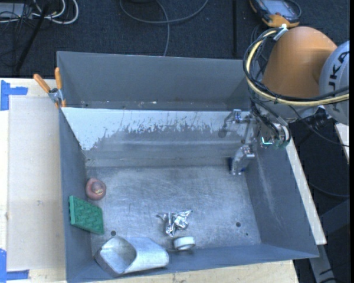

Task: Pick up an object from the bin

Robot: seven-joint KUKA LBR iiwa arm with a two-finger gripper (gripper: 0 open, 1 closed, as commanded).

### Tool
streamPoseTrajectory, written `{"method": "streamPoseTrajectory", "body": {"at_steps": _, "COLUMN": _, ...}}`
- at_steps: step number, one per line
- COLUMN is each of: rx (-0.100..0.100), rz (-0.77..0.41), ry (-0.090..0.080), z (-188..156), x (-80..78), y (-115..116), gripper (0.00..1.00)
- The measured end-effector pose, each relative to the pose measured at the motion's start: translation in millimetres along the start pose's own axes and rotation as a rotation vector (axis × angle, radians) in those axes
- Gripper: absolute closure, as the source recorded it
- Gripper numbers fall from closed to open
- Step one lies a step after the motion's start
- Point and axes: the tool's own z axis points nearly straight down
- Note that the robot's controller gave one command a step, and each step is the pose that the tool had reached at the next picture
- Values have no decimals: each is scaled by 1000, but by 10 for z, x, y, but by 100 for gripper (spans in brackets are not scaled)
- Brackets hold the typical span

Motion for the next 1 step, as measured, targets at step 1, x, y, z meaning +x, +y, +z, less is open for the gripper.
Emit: {"method": "streamPoseTrajectory", "body": {"at_steps": 1, "rx": 1, "rz": -251, "ry": 0, "z": 845, "x": 785, "y": -728, "gripper": 0}}
